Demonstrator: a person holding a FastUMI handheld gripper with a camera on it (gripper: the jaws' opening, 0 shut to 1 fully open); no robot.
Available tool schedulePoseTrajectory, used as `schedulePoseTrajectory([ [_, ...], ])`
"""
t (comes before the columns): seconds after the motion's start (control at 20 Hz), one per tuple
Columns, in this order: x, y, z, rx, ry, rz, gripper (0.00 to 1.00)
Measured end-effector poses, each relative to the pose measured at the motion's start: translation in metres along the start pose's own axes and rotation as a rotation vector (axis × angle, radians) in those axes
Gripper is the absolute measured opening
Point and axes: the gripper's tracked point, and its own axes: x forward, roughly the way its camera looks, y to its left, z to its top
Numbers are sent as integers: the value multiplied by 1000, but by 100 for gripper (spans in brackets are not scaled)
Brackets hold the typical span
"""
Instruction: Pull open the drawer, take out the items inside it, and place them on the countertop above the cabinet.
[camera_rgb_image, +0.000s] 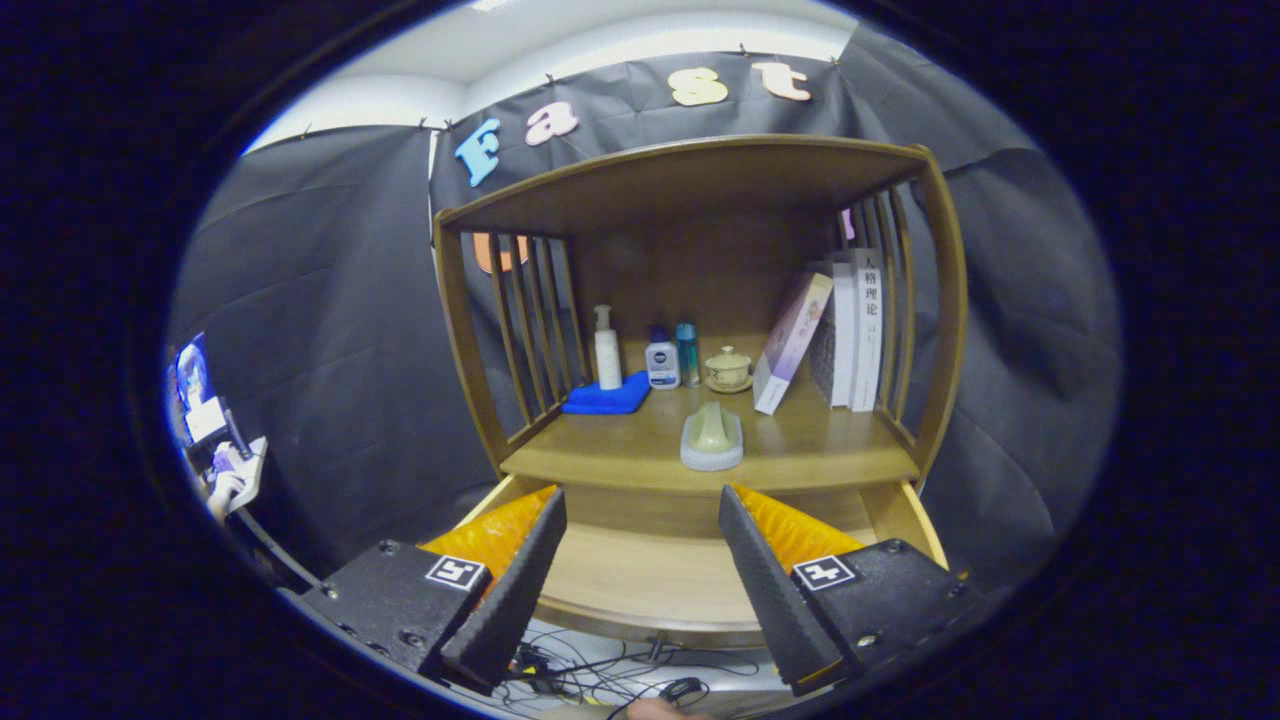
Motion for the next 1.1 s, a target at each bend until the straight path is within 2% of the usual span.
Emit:
schedulePoseTrajectory([
  [0.45,-23,-5,-84,-39,-64,-60,98],
  [0.8,-15,-13,-149,-17,-5,-107,98],
  [0.95,-5,-22,-164,-36,10,-148,98],
  [1.1,4,-26,-175,-2,19,-169,98],
])
